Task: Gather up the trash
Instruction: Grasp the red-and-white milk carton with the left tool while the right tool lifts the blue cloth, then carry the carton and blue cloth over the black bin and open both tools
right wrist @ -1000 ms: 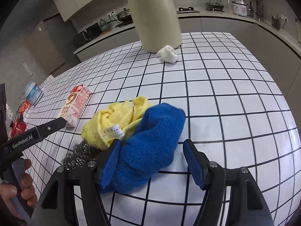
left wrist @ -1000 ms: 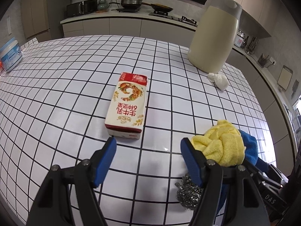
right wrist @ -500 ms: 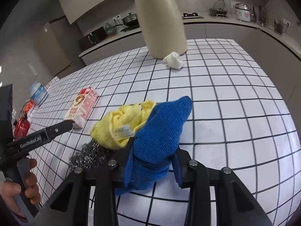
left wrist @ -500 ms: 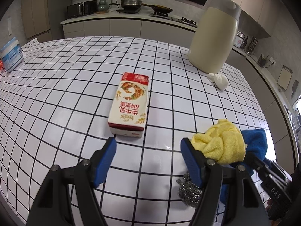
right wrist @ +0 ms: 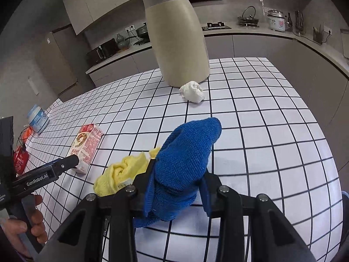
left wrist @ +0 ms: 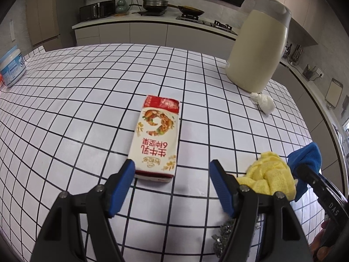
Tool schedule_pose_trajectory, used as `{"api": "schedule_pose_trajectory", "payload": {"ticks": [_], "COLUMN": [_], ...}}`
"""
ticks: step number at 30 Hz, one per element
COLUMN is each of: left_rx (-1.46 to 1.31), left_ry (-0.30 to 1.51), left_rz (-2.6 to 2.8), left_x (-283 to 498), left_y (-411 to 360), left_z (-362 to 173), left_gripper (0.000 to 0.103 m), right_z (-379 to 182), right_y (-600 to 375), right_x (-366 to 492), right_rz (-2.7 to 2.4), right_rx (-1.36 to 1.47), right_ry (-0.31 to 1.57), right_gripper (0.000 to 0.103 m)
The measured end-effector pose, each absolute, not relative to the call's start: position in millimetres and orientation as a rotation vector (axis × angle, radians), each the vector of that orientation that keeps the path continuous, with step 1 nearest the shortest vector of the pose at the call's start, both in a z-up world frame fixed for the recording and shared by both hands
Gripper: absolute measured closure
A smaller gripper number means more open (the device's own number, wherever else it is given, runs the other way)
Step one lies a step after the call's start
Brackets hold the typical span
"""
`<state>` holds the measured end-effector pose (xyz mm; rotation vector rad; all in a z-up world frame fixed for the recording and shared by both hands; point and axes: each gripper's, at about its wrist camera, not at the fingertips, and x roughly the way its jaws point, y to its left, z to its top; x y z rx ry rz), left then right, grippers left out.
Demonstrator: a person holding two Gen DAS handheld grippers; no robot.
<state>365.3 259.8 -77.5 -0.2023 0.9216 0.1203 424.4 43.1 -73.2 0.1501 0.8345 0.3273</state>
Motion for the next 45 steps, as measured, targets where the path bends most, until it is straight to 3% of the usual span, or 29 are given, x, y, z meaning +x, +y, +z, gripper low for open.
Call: {"api": "schedule_pose_trajectory", "payload": {"ticks": [13,20,21,22,24,45], "left_rx": [-0.139,-0.132,-0.145,-0.156,-0.159,-0.191], "left_ry": [0.857,0.972,0.983,0.989,0.978,0.843], "left_rz": [0.215,0.206,0.196,0.188,0.185,0.068], "left_x": [385,406,407,406,404,348], "left_y": [270,273,274,273,272,241], "left_z": [-70,-103,-108,-110,-113,-66], "left_gripper": [0.031,0.031,0.033,0.043,0.048,0.051], "right_z": [-89,-102,-102,-102,-101,-72], "right_y": [64,66,66,66,65,28], "right_x": [456,466,466,466,466,426], "right_rz": [0.355,0.371,0.372,0.374,0.374,0.362], "right_rx": [0.085,0.076,0.077,0.078,0.081,0.192], "right_ry": [0.849,0.867,0.866,0.866,0.866,0.797], "right_gripper": [0.065,0.065,0.065,0.065,0.065,0.065]}}
